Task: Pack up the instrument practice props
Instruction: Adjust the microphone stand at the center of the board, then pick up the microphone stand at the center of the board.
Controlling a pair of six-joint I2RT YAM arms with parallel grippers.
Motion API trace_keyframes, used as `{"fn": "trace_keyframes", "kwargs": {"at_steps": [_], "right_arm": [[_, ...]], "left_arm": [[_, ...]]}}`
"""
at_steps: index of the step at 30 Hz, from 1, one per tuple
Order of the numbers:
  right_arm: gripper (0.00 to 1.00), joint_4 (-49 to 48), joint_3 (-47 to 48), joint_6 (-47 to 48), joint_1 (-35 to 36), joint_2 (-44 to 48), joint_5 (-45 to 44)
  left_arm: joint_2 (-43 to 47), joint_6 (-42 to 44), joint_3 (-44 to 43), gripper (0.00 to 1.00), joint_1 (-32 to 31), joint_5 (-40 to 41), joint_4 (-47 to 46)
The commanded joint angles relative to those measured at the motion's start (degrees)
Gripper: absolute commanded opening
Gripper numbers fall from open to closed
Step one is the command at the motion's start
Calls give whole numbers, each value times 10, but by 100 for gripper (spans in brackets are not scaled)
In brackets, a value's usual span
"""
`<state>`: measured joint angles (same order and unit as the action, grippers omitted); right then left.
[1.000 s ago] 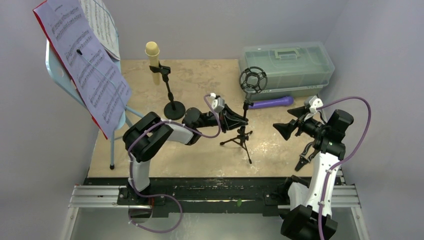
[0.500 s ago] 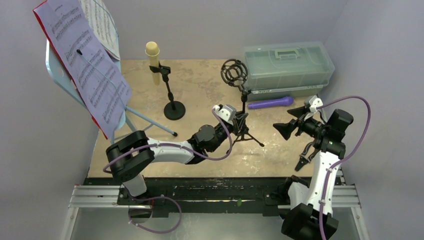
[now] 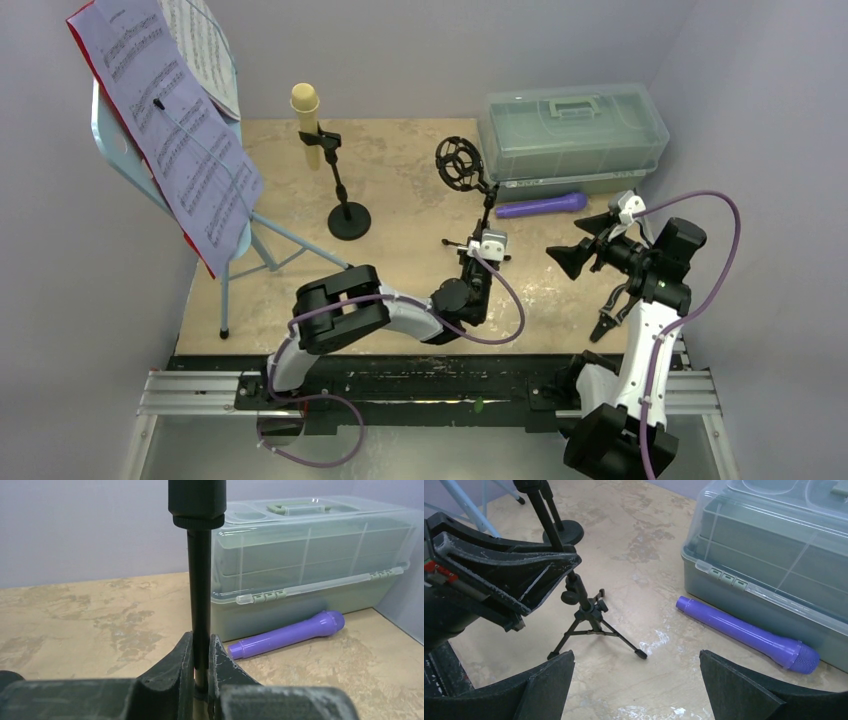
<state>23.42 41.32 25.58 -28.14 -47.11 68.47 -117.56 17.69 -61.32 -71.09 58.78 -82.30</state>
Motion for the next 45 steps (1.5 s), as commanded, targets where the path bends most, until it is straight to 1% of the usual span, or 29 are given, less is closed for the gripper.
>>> {"fn": "trace_keyframes", "kwargs": {"at_steps": [1, 2, 3, 4, 6, 7, 8, 11, 15, 17, 18, 20, 22, 23, 26, 27, 28, 29, 30, 31, 33, 34, 36, 39, 45], "right_arm": [[99, 9, 16, 7, 0, -2, 2], [99, 9, 15, 7, 1, -2, 2], [99, 10, 16, 8, 1, -2, 2], [99, 10, 16, 8, 1, -2, 3], [99, 10, 16, 8, 2, -3, 3], [99, 10, 16, 8, 2, -2, 4], [99, 11, 16, 8, 2, -3, 4], [99, 12, 17, 10, 3, -4, 3], [99, 13, 17, 11, 3, -5, 0], [99, 14, 17, 12, 3, -6, -1], [99, 15, 17, 13, 2, -6, -2], [99, 16, 17, 15, 3, -7, -1], [99, 18, 18, 16, 3, -9, 0], [99, 19, 18, 17, 3, -9, 0], [99, 21, 20, 22, 4, -11, -2], [99, 22, 20, 22, 4, -11, -3], [99, 22, 20, 23, 4, -12, -3], [99, 22, 19, 24, 4, -12, -4], [99, 22, 19, 24, 4, -12, -4], [99, 22, 20, 24, 4, -13, -5], [99, 22, 19, 25, 4, -14, -6], [99, 22, 19, 25, 4, -15, -7], [99, 23, 18, 27, 3, -16, -9], [99, 23, 18, 28, 4, -17, -12], [99, 23, 17, 30, 3, -19, -15]], "left_arm": [[-37, 123, -24, 0, -13, 39, -196], [-37, 119, -19, 0, -15, 37, -196], [-36, 118, -16, 5, -16, 40, -196], [-35, 119, -12, 14, -18, 42, -196], [-29, 120, -1, 35, -20, 43, -195], [-26, 120, 5, 43, -21, 41, -195], [-22, 119, 12, 51, -22, 40, -193], [-8, 103, 31, 65, -26, 39, -176], [23, 85, 66, 73, -37, 38, -149], [55, 68, 92, 76, -49, 42, -116], [78, 46, 114, 77, -56, 38, -82], [145, -32, 151, 80, -64, 12, 39], [221, -122, 184, 80, -63, -59, 176], [252, -140, 199, 81, -61, -103, 215], [335, -132, 234, 83, -56, -240, 320], [357, -135, 239, 83, -47, -278, 356], [377, -144, 242, 85, -31, -335, 387], [393, -164, 244, 94, -4, -414, 419], [406, -195, 246, 98, 36, -510, 436], [410, -230, 247, 100, 95, -639, 437], [408, -267, 244, 100, 151, -752, 430], [404, -265, 242, 100, 164, -787, 423], [396, -246, 235, 100, 174, -824, 416], [371, -232, 225, 100, 189, -832, 388], [297, -298, 210, 100, 253, -888, 246]]}}
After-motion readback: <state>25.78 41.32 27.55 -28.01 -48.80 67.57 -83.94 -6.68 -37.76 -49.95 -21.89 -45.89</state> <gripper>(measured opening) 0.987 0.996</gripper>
